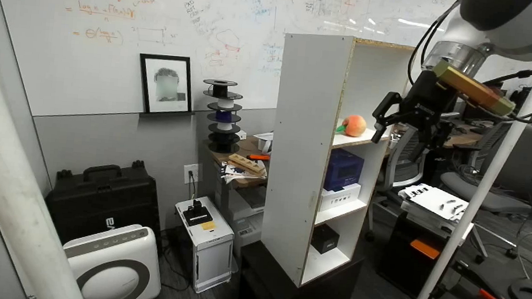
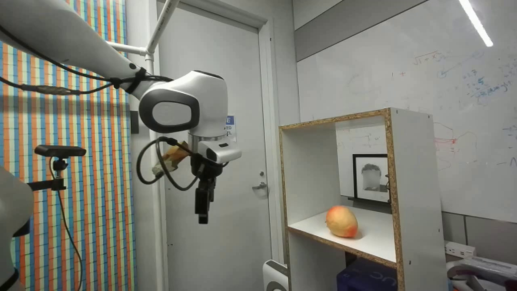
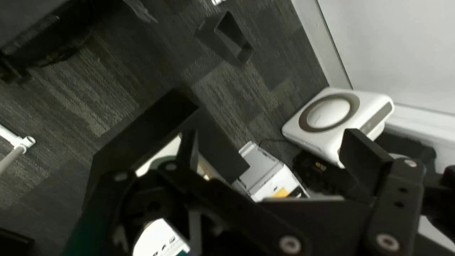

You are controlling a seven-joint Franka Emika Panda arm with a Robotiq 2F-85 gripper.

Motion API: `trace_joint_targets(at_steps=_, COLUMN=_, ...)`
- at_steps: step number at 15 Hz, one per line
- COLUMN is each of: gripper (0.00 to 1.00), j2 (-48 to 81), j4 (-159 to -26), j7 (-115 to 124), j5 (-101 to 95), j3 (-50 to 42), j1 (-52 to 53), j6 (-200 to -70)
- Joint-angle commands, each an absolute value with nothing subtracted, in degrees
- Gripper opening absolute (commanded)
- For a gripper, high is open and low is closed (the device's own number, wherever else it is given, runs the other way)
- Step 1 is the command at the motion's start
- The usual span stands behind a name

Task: Put the peach on top of the shelf

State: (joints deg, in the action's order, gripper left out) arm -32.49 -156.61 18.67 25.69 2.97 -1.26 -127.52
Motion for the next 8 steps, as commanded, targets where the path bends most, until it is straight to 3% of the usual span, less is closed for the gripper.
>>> trace_joint_targets(at_steps=1, gripper=1.00, j2=-21.8, j4=-149.9, j7=17.4, j5=25.5, j3=0.8, j1=-3.2, j6=-138.9)
trace_joint_targets(at_steps=8, gripper=1.00, j2=-4.4, j4=-138.2, j7=23.0, j5=17.0, j3=1.0, j1=-4.7, j6=-157.2)
